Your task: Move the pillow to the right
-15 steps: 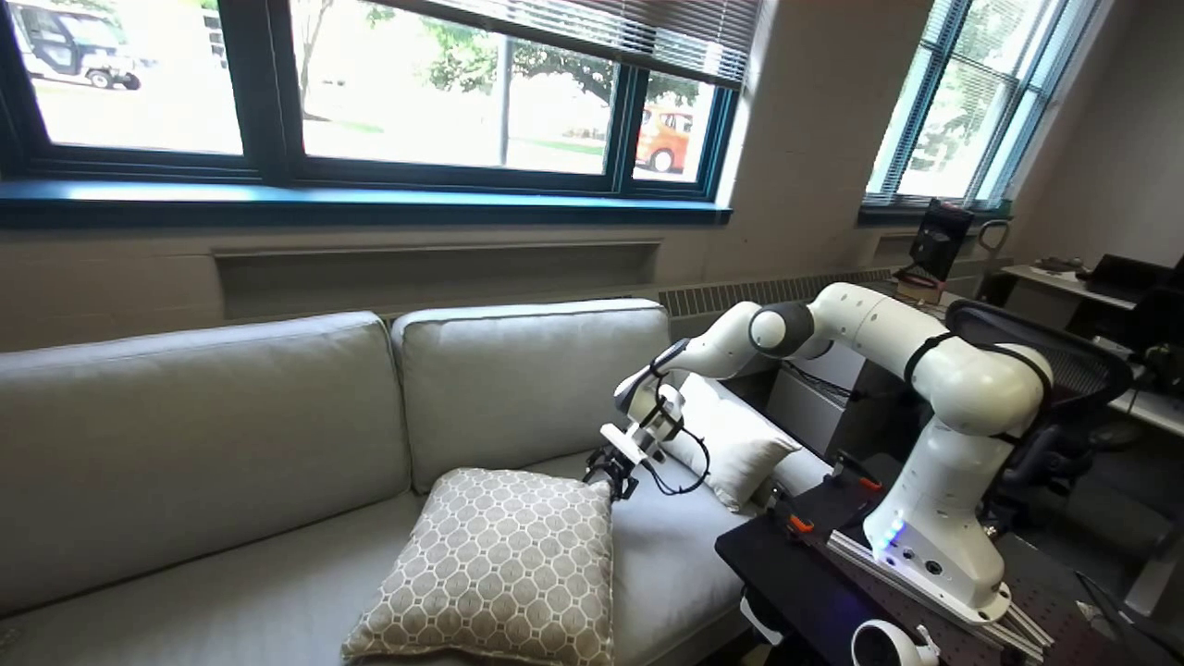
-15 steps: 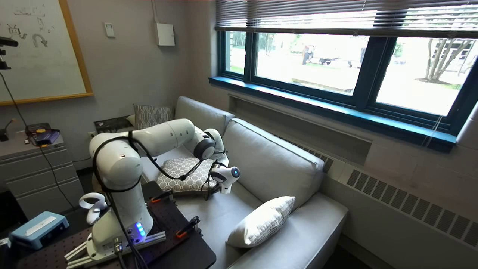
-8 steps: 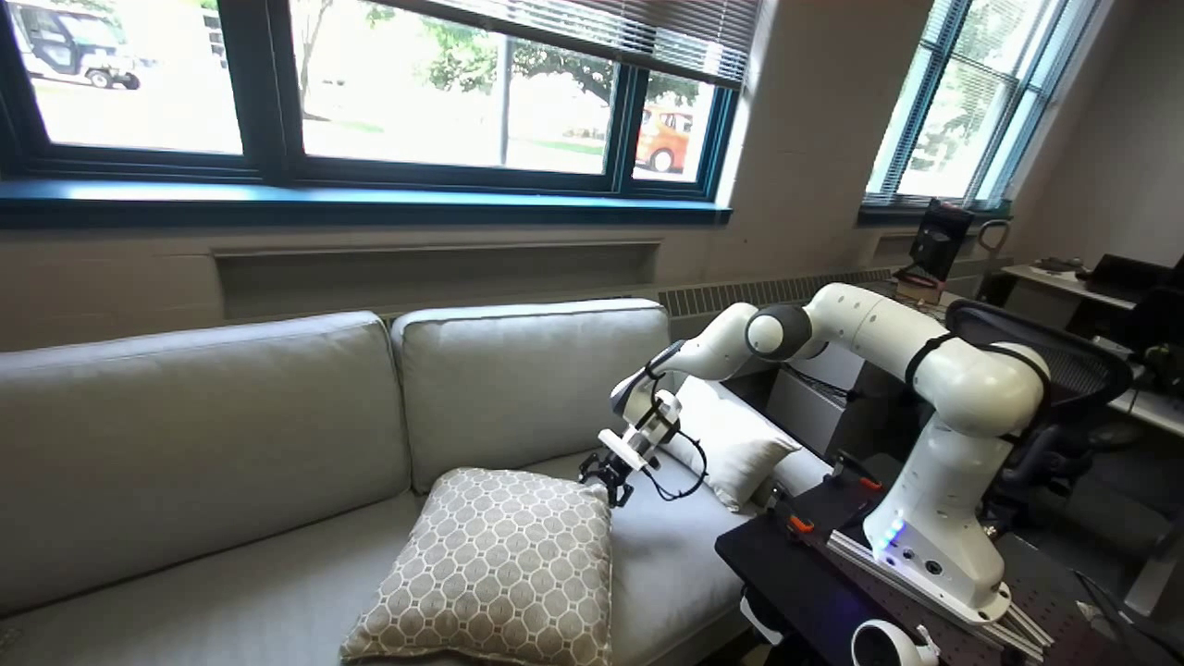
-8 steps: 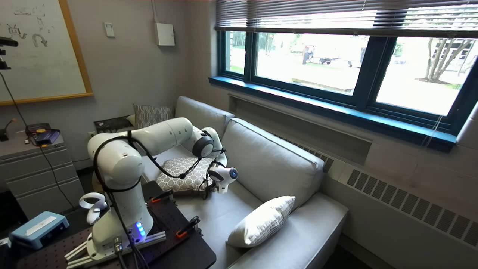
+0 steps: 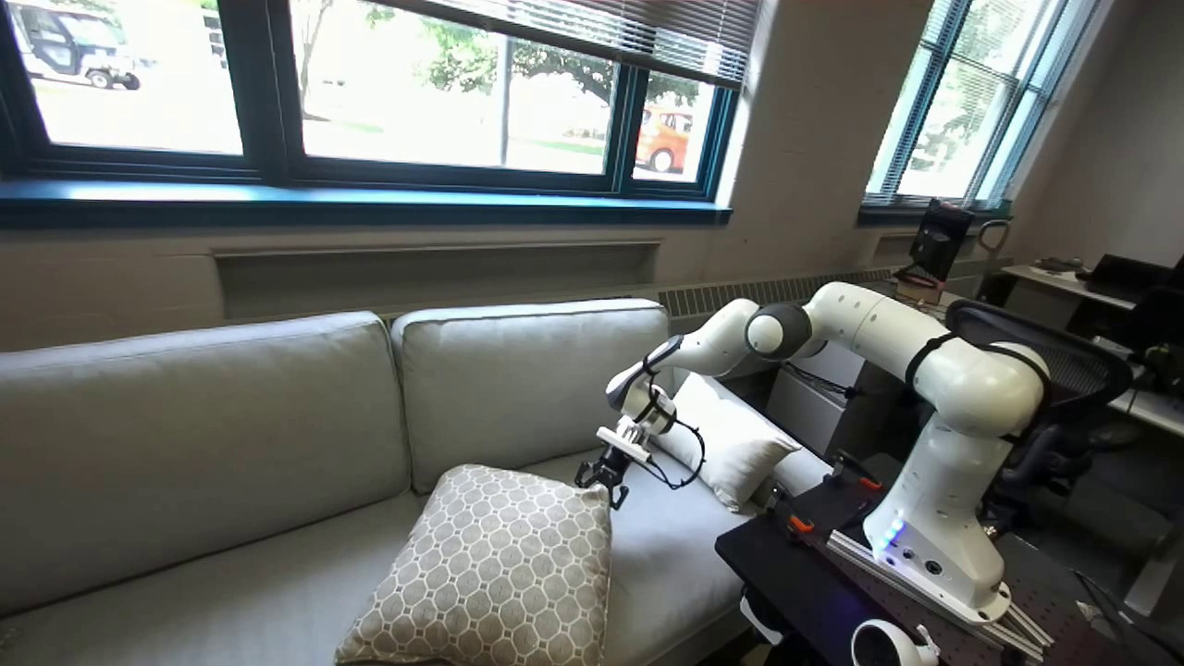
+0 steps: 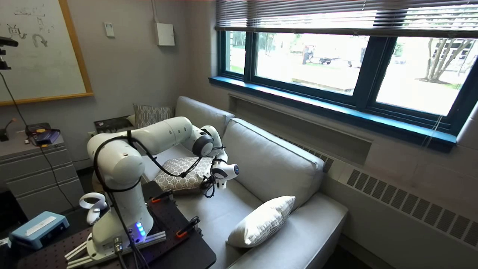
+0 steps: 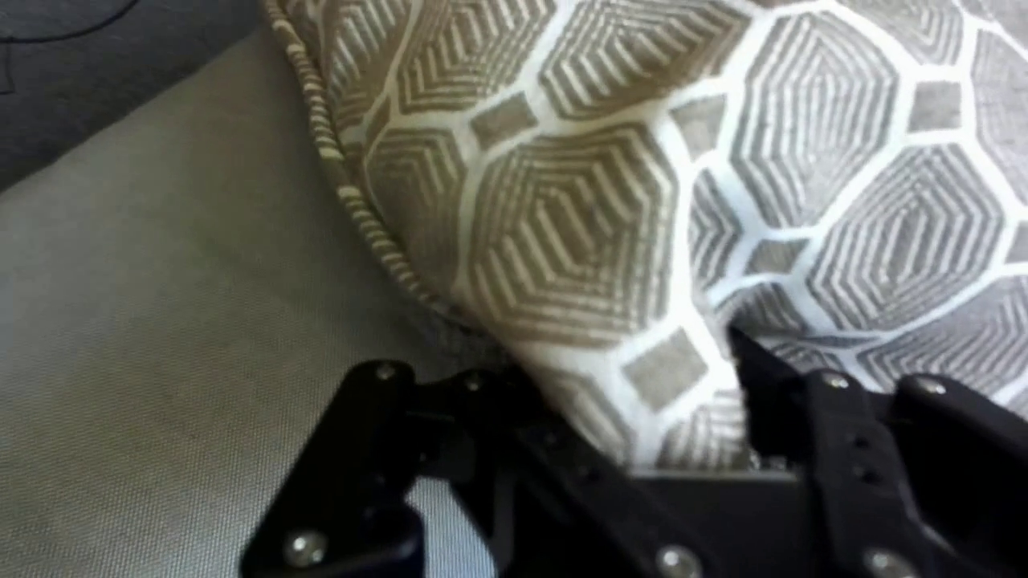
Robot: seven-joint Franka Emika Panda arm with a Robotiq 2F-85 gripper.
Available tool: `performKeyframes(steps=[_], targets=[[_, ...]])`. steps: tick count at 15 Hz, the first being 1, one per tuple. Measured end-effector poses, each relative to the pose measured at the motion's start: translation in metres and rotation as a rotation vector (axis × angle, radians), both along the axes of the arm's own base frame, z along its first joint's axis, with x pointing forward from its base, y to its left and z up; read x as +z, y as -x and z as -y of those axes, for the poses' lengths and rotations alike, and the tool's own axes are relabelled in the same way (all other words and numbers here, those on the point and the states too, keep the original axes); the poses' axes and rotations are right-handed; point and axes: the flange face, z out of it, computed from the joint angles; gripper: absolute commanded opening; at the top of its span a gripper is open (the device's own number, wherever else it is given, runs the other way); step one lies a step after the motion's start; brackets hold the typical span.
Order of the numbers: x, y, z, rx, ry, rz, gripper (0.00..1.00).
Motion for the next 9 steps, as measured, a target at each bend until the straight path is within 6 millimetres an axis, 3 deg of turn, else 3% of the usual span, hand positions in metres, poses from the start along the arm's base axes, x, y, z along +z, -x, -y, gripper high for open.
performKeyframes(steps=[1,3,6,9], targets=[[0.002,0.000,-0.001,0.026,-0.004,-0.023,0.03],[0.007,-0.001,-0.004,0.063,0.006,-0.070,0.00],[0.015,-0.006,-0.014,0.085,0.059,-0.105,0.02],[0.037,-0.012,-0.020,0.154,0.116,-0.122,0.00]])
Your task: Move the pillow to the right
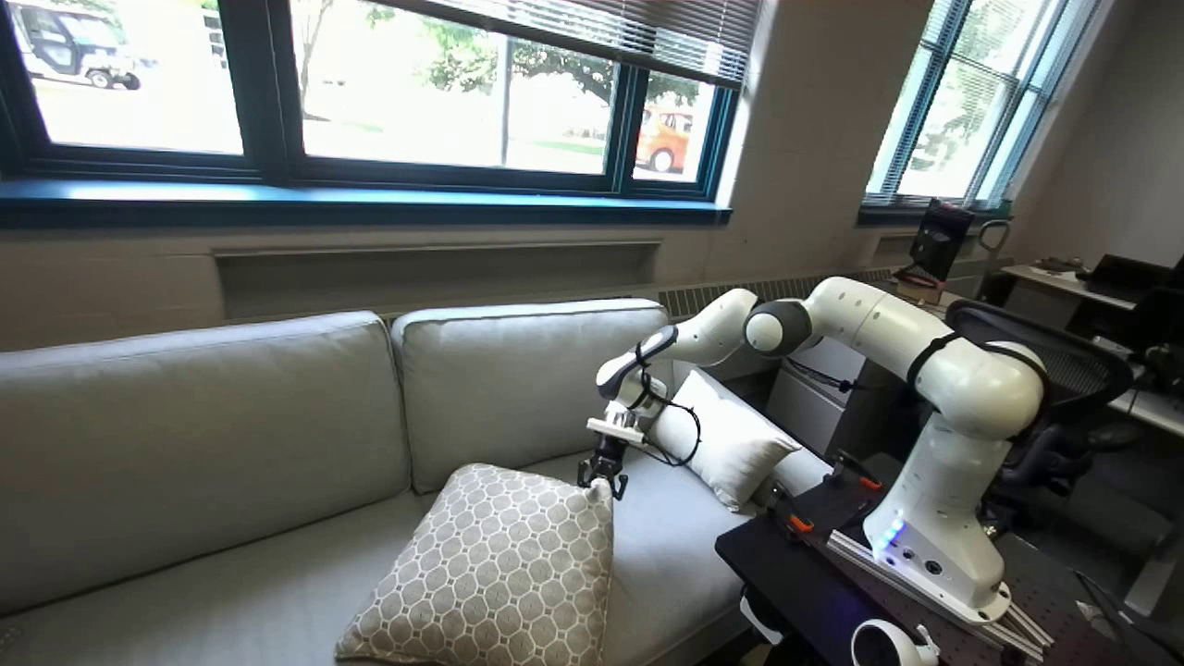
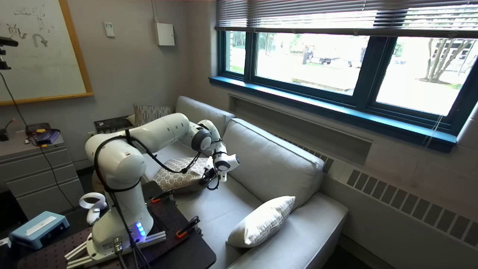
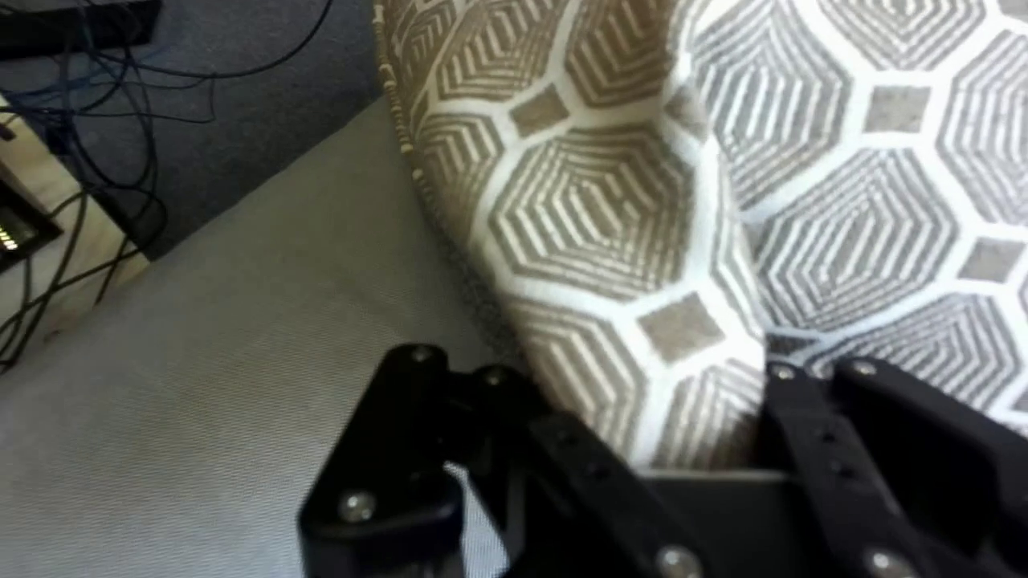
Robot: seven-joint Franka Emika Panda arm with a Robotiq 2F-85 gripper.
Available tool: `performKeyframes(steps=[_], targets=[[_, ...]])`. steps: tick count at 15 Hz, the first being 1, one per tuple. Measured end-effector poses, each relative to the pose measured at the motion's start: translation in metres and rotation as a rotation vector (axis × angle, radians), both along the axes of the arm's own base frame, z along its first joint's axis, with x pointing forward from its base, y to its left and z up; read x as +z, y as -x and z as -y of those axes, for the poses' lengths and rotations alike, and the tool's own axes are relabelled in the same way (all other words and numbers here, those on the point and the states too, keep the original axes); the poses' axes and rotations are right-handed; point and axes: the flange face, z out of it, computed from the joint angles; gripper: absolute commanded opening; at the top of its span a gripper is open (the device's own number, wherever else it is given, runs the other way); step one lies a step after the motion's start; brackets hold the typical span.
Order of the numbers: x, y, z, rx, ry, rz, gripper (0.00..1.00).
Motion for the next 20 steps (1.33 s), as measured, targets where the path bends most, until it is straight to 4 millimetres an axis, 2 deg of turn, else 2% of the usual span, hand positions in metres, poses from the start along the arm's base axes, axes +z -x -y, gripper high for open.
performKeyframes(steps=[3,6,10,13,15,20], targets=[[0.038,-0.005,-0.007,0.128,0.042,-0.005,0.00],[0.088,-0.013,-0.011,0.243,0.080,0.006,0.00],[0.158,-0.035,0.004,0.273,0.115,0.078,0.00],[0.201,-0.046,0.031,0.202,0.129,0.148,0.00],[0.223,-0.045,0.054,0.143,0.133,0.173,0.00],[0.266,-0.024,0.120,0.010,0.135,0.200,0.00]])
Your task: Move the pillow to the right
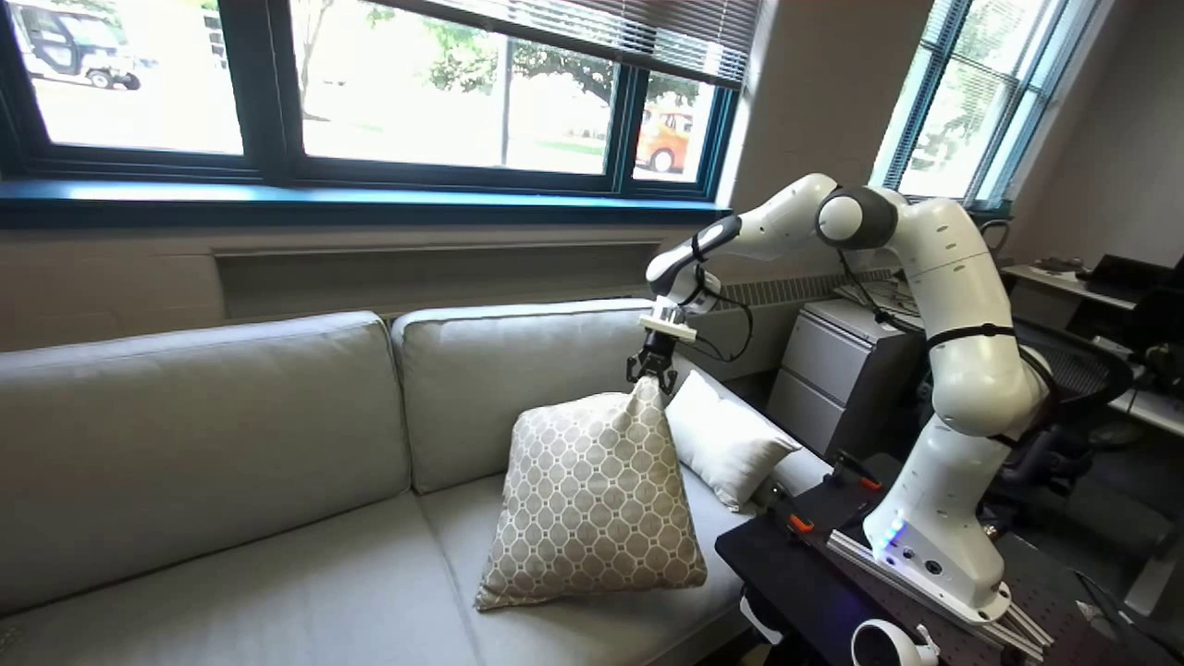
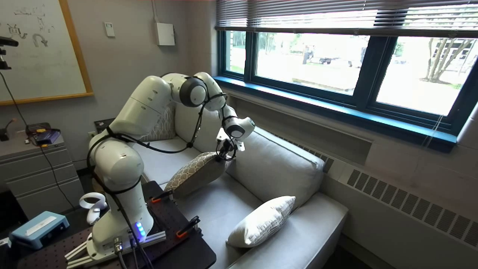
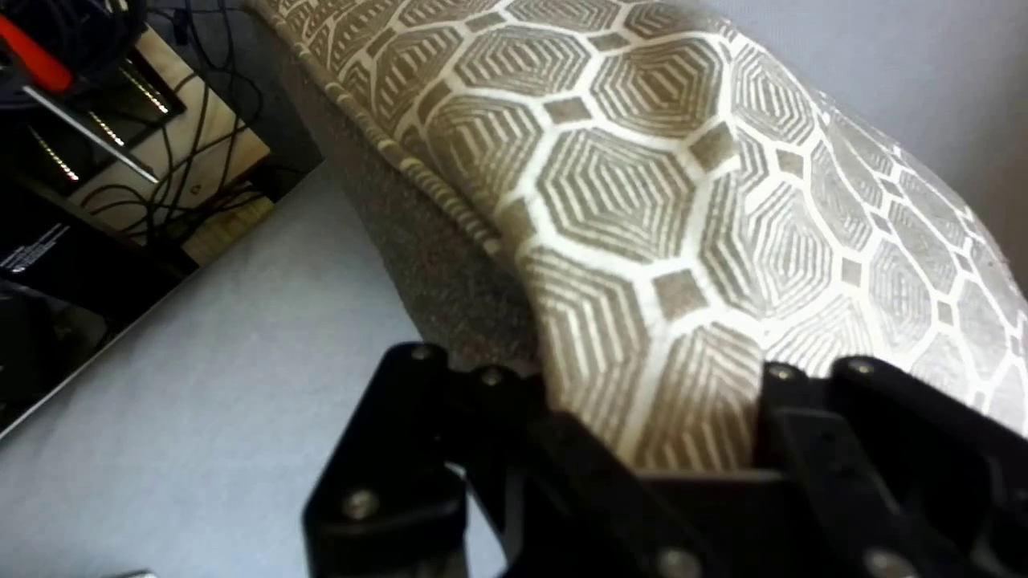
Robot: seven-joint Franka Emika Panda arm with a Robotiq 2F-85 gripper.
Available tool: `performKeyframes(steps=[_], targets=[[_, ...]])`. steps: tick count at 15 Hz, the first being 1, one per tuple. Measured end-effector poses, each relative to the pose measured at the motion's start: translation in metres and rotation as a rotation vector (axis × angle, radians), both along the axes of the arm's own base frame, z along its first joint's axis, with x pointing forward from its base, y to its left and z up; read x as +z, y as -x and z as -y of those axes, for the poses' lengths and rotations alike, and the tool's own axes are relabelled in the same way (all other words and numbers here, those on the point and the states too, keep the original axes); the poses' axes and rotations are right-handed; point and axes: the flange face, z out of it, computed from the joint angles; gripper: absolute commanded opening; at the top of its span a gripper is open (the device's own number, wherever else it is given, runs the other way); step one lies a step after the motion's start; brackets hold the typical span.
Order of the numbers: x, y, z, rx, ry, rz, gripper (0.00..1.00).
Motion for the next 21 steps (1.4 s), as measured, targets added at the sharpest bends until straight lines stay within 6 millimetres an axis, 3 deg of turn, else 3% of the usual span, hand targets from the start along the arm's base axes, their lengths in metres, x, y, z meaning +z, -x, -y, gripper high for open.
performKeyframes(steps=[5,11,15,18,21], targets=[[0.035,0.035,0.081,-0.124,-0.014,0.008,0.00],[0.081,0.070,0.208,-0.244,-0.022,0.024,0.00],[0.131,0.077,0.282,-0.257,0.008,0.005,0.00],[0.177,0.063,0.313,-0.242,0.021,0.020,0.00],[0.215,0.040,0.317,-0.201,0.026,0.047,0.00]])
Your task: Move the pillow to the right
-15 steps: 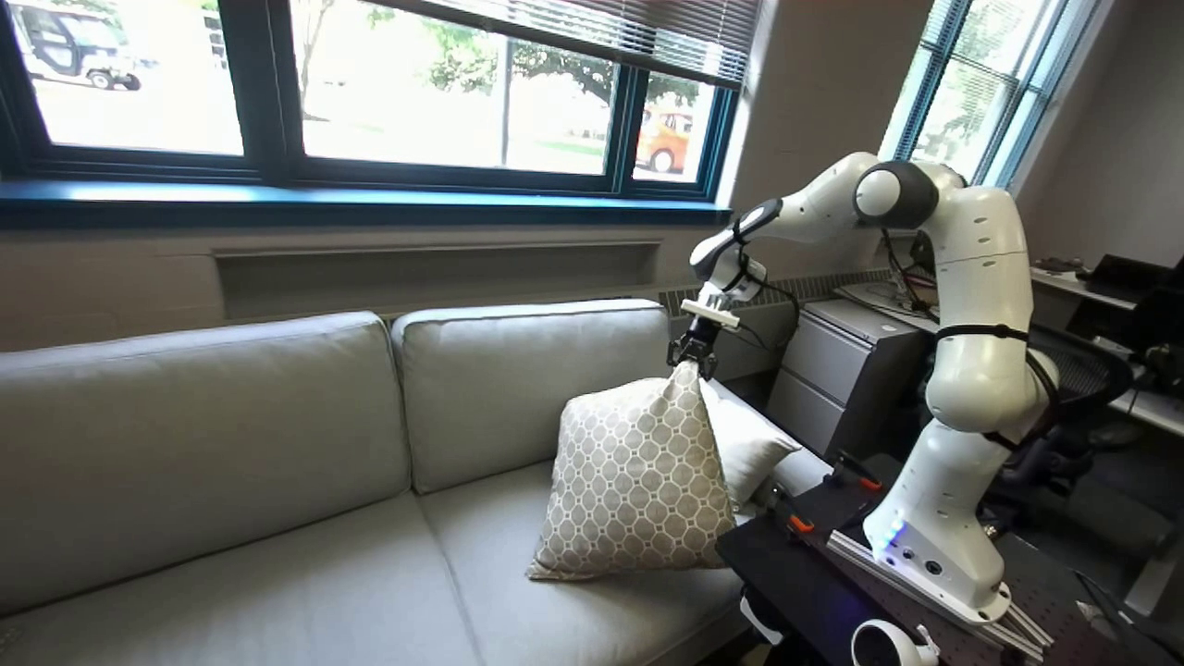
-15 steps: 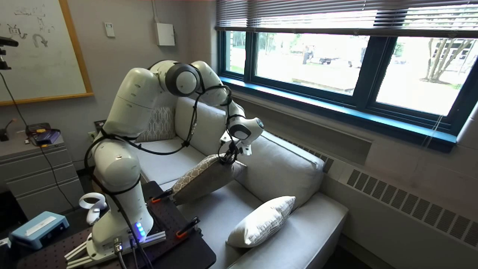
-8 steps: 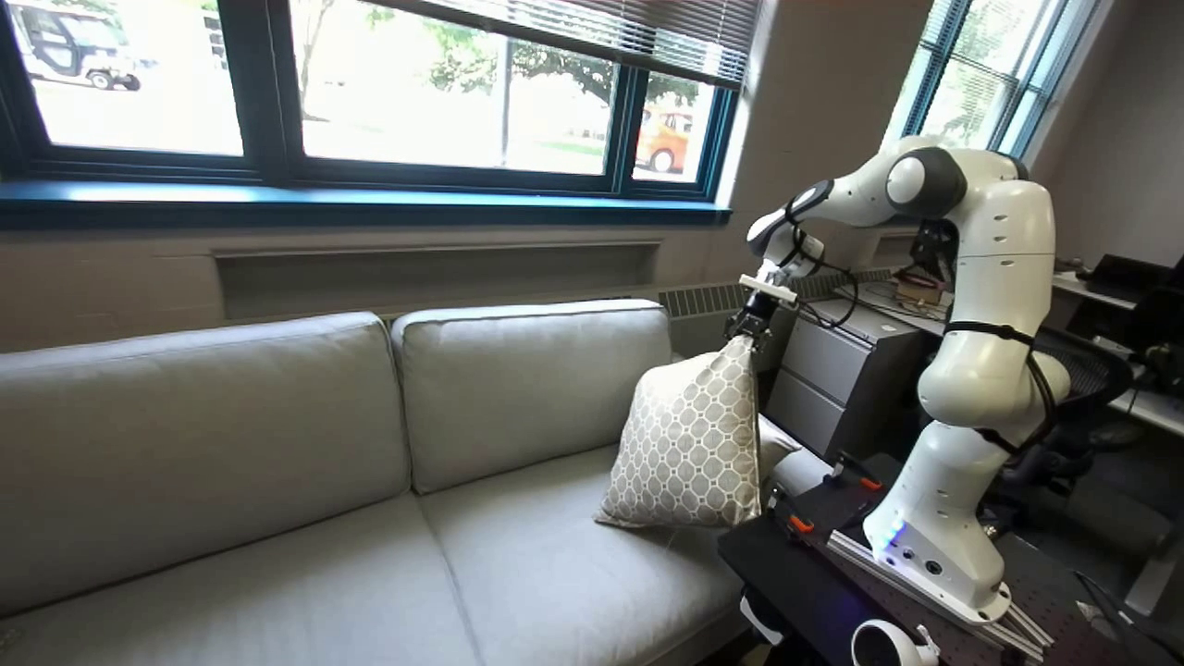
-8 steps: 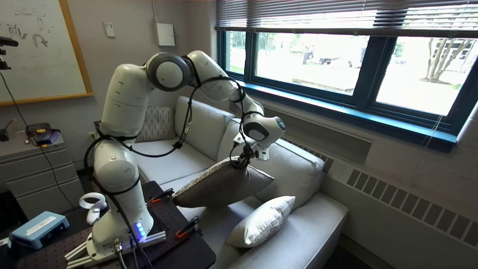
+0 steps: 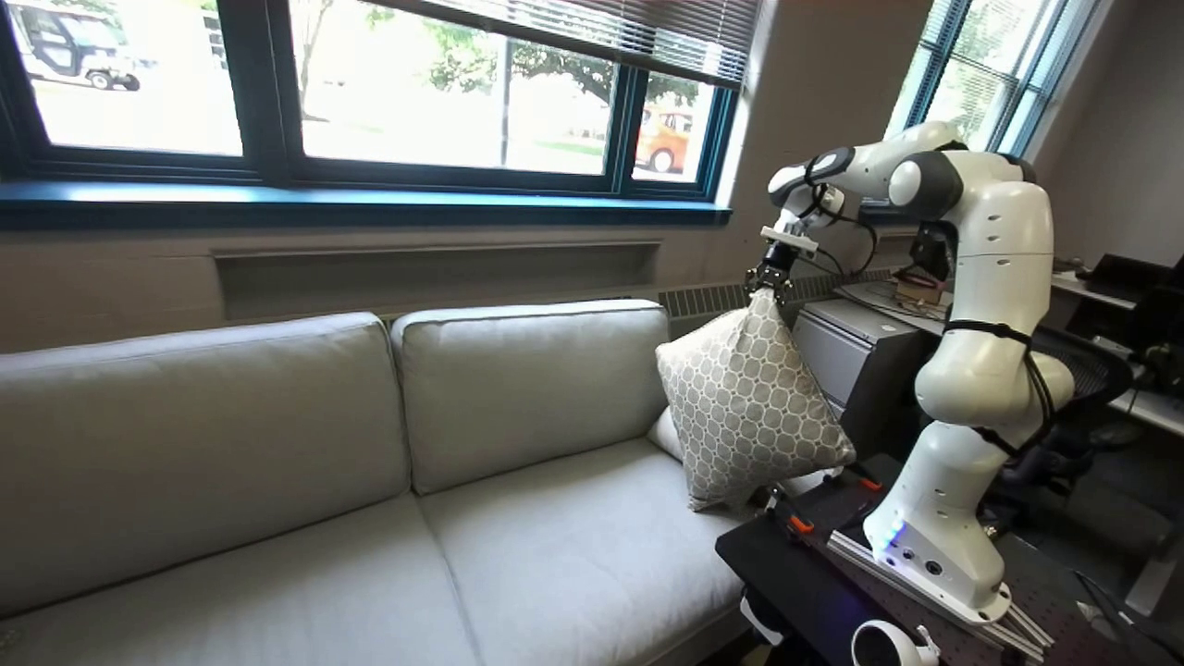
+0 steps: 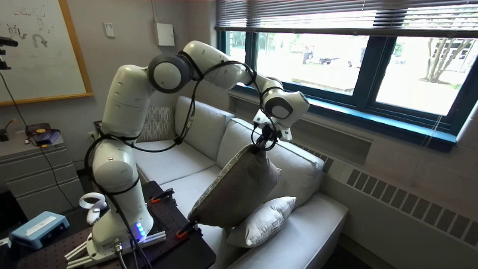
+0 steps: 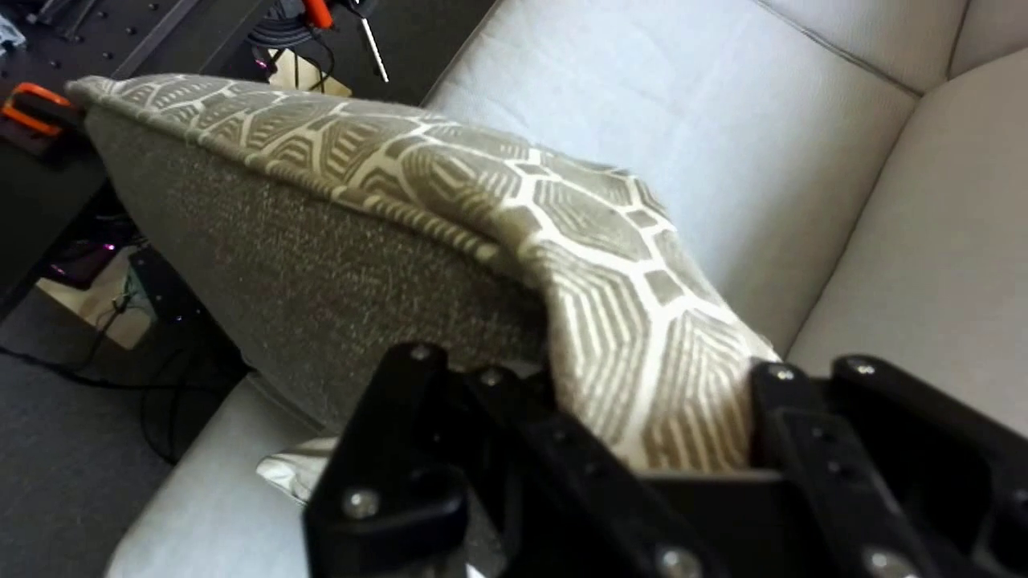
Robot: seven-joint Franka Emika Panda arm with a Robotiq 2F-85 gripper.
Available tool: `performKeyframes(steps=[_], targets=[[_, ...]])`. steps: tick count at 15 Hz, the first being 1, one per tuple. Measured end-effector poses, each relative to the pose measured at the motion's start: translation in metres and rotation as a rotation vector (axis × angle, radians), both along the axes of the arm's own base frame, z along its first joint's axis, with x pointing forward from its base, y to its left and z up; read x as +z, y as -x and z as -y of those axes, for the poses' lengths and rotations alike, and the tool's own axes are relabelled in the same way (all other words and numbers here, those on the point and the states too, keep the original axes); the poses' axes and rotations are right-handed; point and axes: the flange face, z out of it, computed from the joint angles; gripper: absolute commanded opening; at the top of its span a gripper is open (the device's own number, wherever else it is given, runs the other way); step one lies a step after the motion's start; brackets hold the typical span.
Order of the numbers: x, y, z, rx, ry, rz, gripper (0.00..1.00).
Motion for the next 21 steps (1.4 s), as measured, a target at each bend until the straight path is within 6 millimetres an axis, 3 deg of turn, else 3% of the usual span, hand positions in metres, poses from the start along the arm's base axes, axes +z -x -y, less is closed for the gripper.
performKeyframes(steps=[3,8,12,17,21], targets=[[0.021,-0.026,-0.017,0.051,0.015,0.038,0.00],[0.035,-0.069,-0.074,0.133,0.066,0.064,0.00],[0.008,-0.097,-0.096,0.183,0.075,0.027,0.00],[-0.040,-0.115,-0.091,0.212,0.050,-0.061,0.00],[-0.063,-0.116,-0.082,0.225,0.019,-0.141,0.00]])
